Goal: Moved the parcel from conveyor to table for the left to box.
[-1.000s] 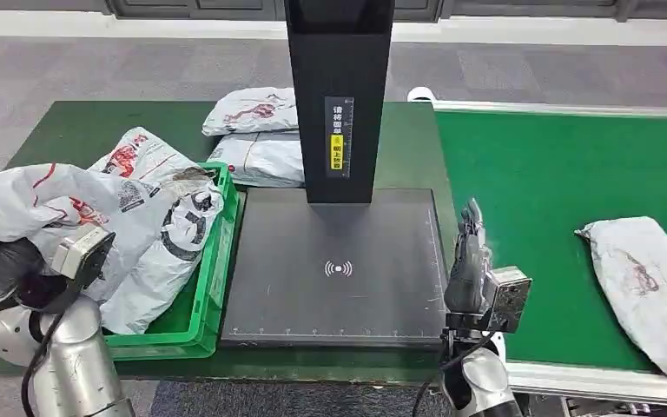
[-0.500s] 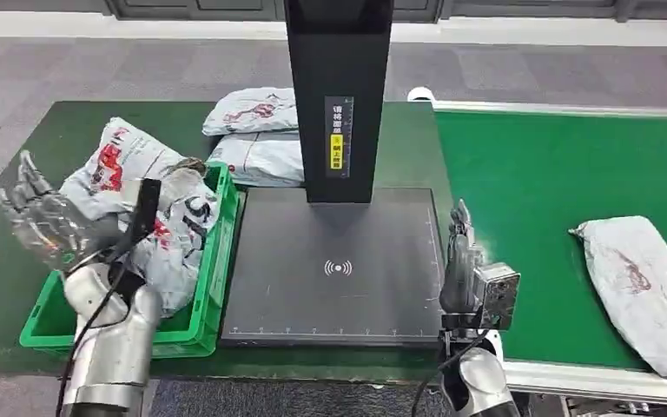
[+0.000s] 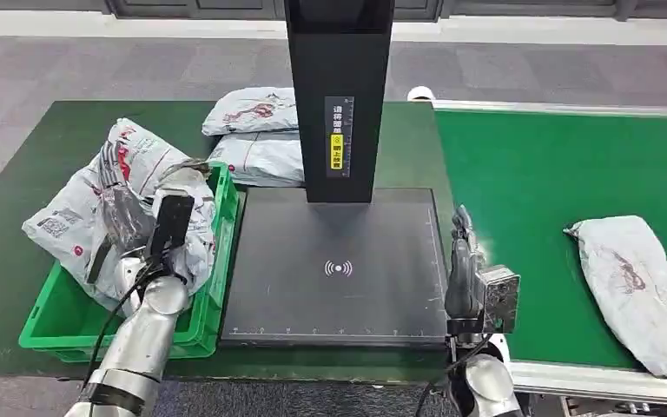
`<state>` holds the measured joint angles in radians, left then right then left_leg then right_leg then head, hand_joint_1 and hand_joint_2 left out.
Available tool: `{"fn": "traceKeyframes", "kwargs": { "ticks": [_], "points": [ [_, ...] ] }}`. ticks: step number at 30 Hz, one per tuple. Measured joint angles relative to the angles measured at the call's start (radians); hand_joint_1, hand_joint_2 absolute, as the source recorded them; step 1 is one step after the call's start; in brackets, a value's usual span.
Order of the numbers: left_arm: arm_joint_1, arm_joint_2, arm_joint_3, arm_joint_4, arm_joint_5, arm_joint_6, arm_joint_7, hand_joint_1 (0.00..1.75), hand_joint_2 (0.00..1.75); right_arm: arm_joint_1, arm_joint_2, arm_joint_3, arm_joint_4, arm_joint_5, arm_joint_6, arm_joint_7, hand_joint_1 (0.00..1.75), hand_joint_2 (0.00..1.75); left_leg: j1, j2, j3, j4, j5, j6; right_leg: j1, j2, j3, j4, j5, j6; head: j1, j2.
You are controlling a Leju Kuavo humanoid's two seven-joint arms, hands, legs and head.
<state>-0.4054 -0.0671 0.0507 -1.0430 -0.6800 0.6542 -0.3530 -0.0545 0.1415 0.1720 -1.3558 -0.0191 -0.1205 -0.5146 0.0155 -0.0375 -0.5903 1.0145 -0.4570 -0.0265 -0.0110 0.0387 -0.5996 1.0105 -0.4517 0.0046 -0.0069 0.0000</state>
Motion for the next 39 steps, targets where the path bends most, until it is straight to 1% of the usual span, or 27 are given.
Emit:
{"fn": "traceKeyframes", "kwargs": {
  "ticks": [3,6,7,9,10,13,16,17,18,20,23,25,26,28,31,37,39],
  "points": [
    [0.029,0.0,-0.022,-0.063,0.162,-0.042,-0.095,0.0,1.75,0.006,0.0,-0.003,-0.003,0.001,0.005,0.003,0.0,0.0,0.0,0.0,0.0,0.0,0.0,0.0,0.0,0.0,0.0,0.0,0.0,0.0,0.0,0.0],
    [0.061,-0.001,-0.052,-0.145,0.257,-0.107,-0.117,0.0,1.75,0.01,0.0,-0.01,-0.012,0.003,0.007,0.009,0.0,0.0,0.0,0.0,0.0,0.0,0.0,0.0,0.0,0.0,0.0,0.0,0.0,0.0,0.0,0.0],
    [0.066,-0.001,-0.058,-0.16,0.253,-0.118,-0.11,0.0,1.75,0.01,0.0,-0.013,-0.013,0.005,0.007,0.012,0.0,0.0,0.0,0.0,0.0,0.0,0.0,0.0,0.0,0.0,0.0,0.0,0.0,0.0,0.0,0.0],
    [0.071,0.004,-0.088,-0.194,0.188,-0.15,-0.055,0.0,1.75,0.014,0.0,-0.02,-0.019,0.017,0.007,0.017,0.0,0.0,0.0,0.0,0.0,0.0,0.0,0.0,0.0,-0.001,0.0,0.0,0.0,0.0,0.0,0.0],
    [0.07,0.007,-0.104,-0.207,0.181,-0.189,-0.03,0.0,1.75,0.014,0.0,-0.025,-0.021,0.022,0.006,0.021,0.0,0.0,0.0,0.0,0.0,0.0,0.0,0.0,0.0,-0.001,0.0,0.0,0.0,0.0,0.0,0.0],
    [0.055,0.013,-0.131,-0.226,0.29,-0.354,0.023,0.0,1.75,0.011,0.0,-0.053,-0.023,0.025,0.012,0.043,0.0,0.0,0.0,0.0,0.0,0.0,0.0,0.0,0.0,0.0,0.0,0.0,0.0,0.0,0.0,0.0],
    [0.037,0.012,-0.132,-0.232,0.452,-0.446,0.025,0.0,1.75,0.001,-0.001,-0.083,-0.022,0.026,0.022,0.053,0.0,0.0,0.0,0.001,0.0,0.0,0.001,0.0,0.0,0.001,-0.001,0.0,0.001,0.0,0.0,0.0],
    [0.031,0.012,-0.132,-0.232,0.493,-0.455,0.021,0.0,1.75,-0.002,-0.001,-0.094,-0.022,0.03,0.022,0.055,0.0,0.0,0.0,0.0,0.0,0.0,0.001,0.0,0.0,0.0,-0.001,0.0,0.001,0.0,0.0,0.0],
    [0.026,0.011,-0.132,-0.232,0.517,-0.458,0.017,0.0,1.75,-0.004,-0.001,-0.104,-0.021,0.031,0.022,0.056,0.0,1.75,0.0,0.0,0.0,0.0,0.001,0.0,0.0,0.0,-0.001,0.0,0.001,0.0,0.0,0.0],
    [0.017,0.009,-0.131,-0.232,0.538,-0.462,0.014,0.0,1.75,-0.008,-0.001,-0.121,-0.017,0.039,0.021,0.059,0.0,1.75,0.0,0.0,0.0,0.0,0.001,0.0,0.0,0.0,-0.001,0.0,0.001,0.0,0.0,0.0],
    [0.007,-0.003,-0.132,-0.23,0.61,-0.505,0.017,0.0,1.75,-0.014,-0.002,-0.144,-0.012,0.064,-0.01,0.073,0.0,1.75,0.0,0.0,0.0,0.0,0.001,0.0,0.0,0.0,-0.001,0.0,0.001,0.0,0.0,0.0],
    [-0.003,-0.018,-0.134,-0.219,0.658,-0.541,0.012,0.0,1.75,-0.028,-0.002,-0.163,0.008,0.124,-0.069,0.099,0.0,1.75,0.0,0.0,0.0,0.0,0.001,0.0,0.0,0.0,-0.001,0.0,0.001,0.0,0.0,0.0],
    [-0.007,-0.027,-0.143,-0.207,0.662,-0.549,0.005,0.0,1.75,-0.038,-0.003,-0.176,0.026,0.172,-0.118,0.116,0.0,1.75,-0.001,0.0,0.0,0.0,0.001,0.0,-0.001,0.0,-0.001,0.0,0.001,0.0,0.0,0.0],
    [-0.01,-0.046,-0.168,-0.184,0.669,-0.55,-0.005,0.0,1.75,-0.056,-0.006,-0.202,0.057,0.233,-0.178,0.125,0.0,1.75,-0.001,0.0,0.0,0.0,0.001,0.001,-0.002,0.0,-0.001,0.0,0.001,0.001,0.0,0.0],
    [-0.01,-0.061,-0.191,-0.161,0.672,-0.548,-0.017,0.0,1.75,-0.069,-0.012,-0.233,0.088,0.251,-0.188,0.124,0.0,1.75,-0.002,0.001,0.0,0.0,0.001,0.001,-0.003,0.001,-0.001,0.0,0.001,0.001,0.0,0.0],
    [-0.014,-0.069,-0.208,-0.138,0.68,-0.546,-0.02,0.0,1.75,-0.074,-0.014,-0.255,0.116,0.263,-0.191,0.124,0.0,1.75,-0.002,0.001,0.0,0.0,0.001,0.001,-0.002,0.001,-0.001,0.0,0.001,0.001,0.0,0.0],
    [-0.015,-0.071,-0.214,-0.131,0.68,-0.544,-0.014,0.0,1.75,-0.078,-0.014,-0.265,0.126,0.321,-0.242,0.158,0.0,1.75,-0.002,0.001,0.0,0.0,0.001,0.001,-0.002,0.001,-0.002,0.0,0.001,0.001,0.0,0.0]
  ]
}}
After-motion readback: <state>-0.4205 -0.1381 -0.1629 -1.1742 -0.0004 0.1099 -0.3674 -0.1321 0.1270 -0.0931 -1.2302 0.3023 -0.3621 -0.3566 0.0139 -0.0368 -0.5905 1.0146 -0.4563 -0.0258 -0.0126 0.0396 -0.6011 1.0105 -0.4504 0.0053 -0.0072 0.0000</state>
